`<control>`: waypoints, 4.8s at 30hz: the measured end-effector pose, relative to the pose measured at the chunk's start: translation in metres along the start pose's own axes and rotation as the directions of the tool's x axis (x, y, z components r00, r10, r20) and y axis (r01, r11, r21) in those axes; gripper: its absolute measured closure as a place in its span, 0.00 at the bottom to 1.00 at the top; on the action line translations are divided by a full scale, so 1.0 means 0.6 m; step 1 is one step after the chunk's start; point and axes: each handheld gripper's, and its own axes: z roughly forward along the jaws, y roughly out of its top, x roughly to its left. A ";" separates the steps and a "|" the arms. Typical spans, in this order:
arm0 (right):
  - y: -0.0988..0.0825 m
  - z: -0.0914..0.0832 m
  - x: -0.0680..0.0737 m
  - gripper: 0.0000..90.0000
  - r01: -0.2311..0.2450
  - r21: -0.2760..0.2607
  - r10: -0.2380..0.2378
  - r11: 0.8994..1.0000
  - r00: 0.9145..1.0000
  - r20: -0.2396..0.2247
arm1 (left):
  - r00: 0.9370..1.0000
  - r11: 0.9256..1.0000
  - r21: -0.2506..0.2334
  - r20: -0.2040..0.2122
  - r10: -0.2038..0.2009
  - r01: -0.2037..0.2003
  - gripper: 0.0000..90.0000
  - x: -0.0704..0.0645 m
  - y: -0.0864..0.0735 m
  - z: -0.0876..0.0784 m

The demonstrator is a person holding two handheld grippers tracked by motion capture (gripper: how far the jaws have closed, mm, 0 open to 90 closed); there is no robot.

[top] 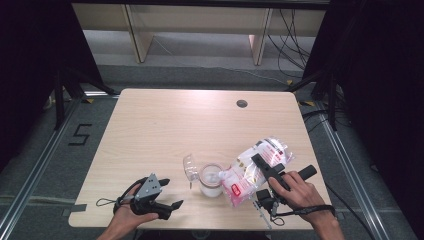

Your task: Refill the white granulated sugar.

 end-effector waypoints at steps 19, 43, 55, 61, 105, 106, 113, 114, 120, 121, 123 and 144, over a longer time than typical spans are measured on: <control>-0.002 -0.002 -0.002 0.74 -0.010 0.001 0.010 1.000 1.000 0.003 | 1.000 1.000 0.005 0.005 -0.001 0.001 0.17 0.001 -0.001 0.001; -0.004 0.000 0.001 0.75 -0.032 -0.011 0.032 0.999 0.999 0.001 | 1.000 1.000 0.000 0.001 0.000 0.000 0.17 0.000 0.000 0.000; -0.004 -0.001 -0.001 0.75 -0.026 -0.012 0.026 1.000 1.000 0.002 | 1.000 1.000 0.000 0.000 0.002 -0.002 0.17 0.000 0.000 0.000; -0.003 -0.001 -0.002 0.76 -0.024 -0.013 0.024 1.000 1.000 -0.001 | 1.000 1.000 0.001 0.000 0.001 -0.001 0.17 0.000 0.000 0.000; -0.004 -0.002 -0.005 0.76 -0.017 -0.013 0.017 1.000 1.000 -0.004 | 1.000 1.000 -0.001 0.004 0.026 -0.026 0.17 0.003 0.001 -0.001; -0.004 -0.001 -0.007 0.76 -0.004 -0.019 0.004 1.000 1.000 0.003 | 1.000 1.000 -0.002 0.005 0.024 -0.024 0.17 0.003 0.001 0.000; -0.004 -0.004 -0.006 0.77 -0.021 -0.003 0.021 1.000 1.000 -0.008 | 1.000 1.000 -0.001 0.005 0.028 -0.028 0.17 0.004 0.001 -0.001; -0.004 -0.002 -0.008 0.77 -0.001 -0.014 0.001 1.000 1.000 -0.003 | 1.000 1.000 -0.001 0.005 0.028 -0.028 0.17 0.003 0.001 -0.001; -0.003 -0.002 -0.004 0.77 -0.024 -0.010 0.024 1.000 1.000 -0.004 | 1.000 1.000 -0.001 0.005 0.028 -0.028 0.17 0.004 0.001 -0.001; -0.003 -0.002 -0.004 0.77 -0.024 -0.009 0.024 1.000 1.000 -0.005 | 1.000 1.000 -0.001 0.005 0.027 -0.027 0.17 0.004 0.001 -0.001; -0.003 -0.002 -0.005 0.77 -0.021 -0.004 0.021 1.000 1.000 -0.016 | 1.000 1.000 -0.002 0.005 0.028 -0.028 0.17 0.003 0.001 -0.001; -0.003 -0.005 -0.007 0.77 -0.027 0.008 0.027 1.000 1.000 -0.014 | 1.000 1.000 -0.003 -0.003 -0.003 0.003 0.17 0.000 0.000 -0.001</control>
